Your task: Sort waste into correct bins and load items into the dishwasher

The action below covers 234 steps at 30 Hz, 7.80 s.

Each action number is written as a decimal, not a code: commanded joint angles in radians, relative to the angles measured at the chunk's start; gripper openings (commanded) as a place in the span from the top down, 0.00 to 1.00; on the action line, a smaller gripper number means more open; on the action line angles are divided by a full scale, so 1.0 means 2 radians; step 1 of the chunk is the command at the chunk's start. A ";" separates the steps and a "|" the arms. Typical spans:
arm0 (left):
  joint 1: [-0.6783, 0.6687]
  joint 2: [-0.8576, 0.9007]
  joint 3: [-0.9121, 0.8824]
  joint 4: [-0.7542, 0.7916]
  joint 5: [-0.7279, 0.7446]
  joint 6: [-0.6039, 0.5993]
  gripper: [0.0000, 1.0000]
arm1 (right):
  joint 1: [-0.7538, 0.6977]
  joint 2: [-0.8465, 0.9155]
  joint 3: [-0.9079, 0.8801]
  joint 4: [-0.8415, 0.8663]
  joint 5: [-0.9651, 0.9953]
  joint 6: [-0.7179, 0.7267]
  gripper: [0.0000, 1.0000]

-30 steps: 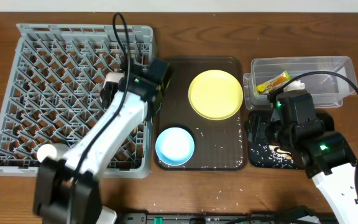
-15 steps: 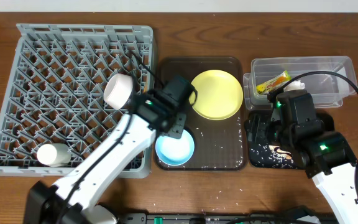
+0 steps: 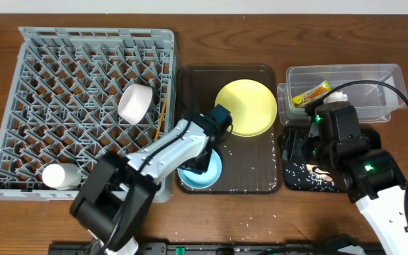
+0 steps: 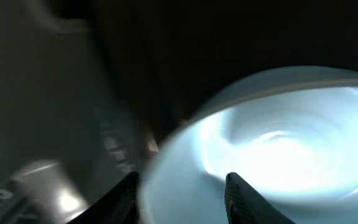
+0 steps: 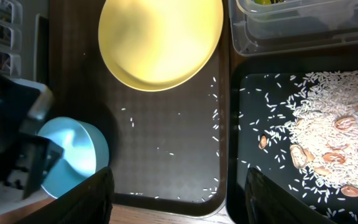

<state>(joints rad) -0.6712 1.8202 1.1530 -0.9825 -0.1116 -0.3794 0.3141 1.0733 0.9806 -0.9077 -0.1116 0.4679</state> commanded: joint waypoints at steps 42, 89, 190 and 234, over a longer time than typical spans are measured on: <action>0.303 -0.148 0.070 0.141 -0.425 0.165 0.93 | -0.002 0.000 0.002 0.014 0.005 0.003 0.35; 0.272 -0.028 0.062 0.132 -0.517 0.146 0.92 | -0.003 0.000 0.002 -0.001 0.022 0.003 0.35; 0.110 -0.284 0.027 0.137 0.259 0.118 0.21 | 0.010 0.048 0.002 0.027 0.003 0.021 0.44; 0.084 0.045 0.023 0.328 0.193 0.029 0.35 | 0.051 -0.066 0.002 0.011 0.048 0.014 0.27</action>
<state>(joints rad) -0.4950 1.8713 1.1881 -0.3614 0.3412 -0.2775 0.4282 0.9718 0.9798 -0.8700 -0.0486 0.5037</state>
